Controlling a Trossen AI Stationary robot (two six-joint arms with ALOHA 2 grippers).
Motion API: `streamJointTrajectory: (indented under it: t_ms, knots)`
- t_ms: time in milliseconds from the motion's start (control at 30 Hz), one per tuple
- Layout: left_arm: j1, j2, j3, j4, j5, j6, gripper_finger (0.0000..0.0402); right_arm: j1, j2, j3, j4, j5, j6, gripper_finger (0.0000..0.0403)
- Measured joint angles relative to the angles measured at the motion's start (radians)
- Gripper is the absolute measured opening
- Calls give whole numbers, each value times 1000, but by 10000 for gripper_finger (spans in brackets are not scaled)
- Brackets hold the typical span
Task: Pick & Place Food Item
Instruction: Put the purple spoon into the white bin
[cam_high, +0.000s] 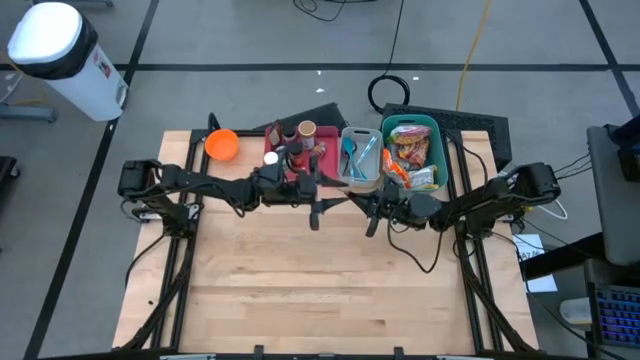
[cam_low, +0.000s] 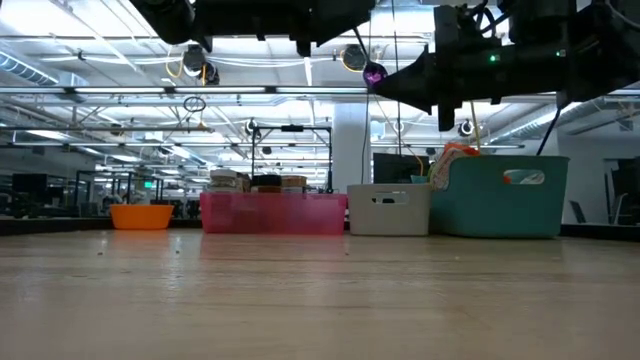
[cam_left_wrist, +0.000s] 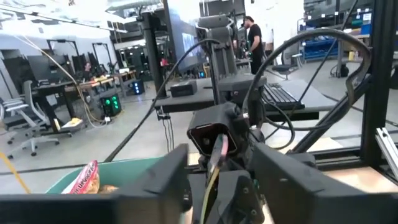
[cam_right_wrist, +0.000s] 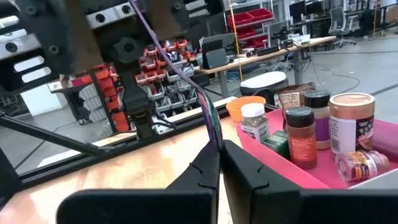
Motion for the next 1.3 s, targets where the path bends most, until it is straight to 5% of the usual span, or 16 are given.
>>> streamJointTrajectory:
  t_ms: [300, 500, 833, 1100, 1300]
  knots:
    - [13, 0, 0, -56, -2, 8, 11, 0, 0, -1, -20, -3, -24, 1]
    - [51, -39, 32, -142, -5, -7, 5, -5, -72, -1, -152, 0, -56, 60]
    - [148, -53, 317, -506, 36, 84, 3, -23, -433, -2, -637, 4, -23, 205]
    - [259, 129, 354, -350, 162, 23, 3, -21, -660, -2, -955, 5, 101, 193]
    - [321, 372, 440, -274, 209, -78, 3, -25, -660, -57, -883, 11, 78, 165]
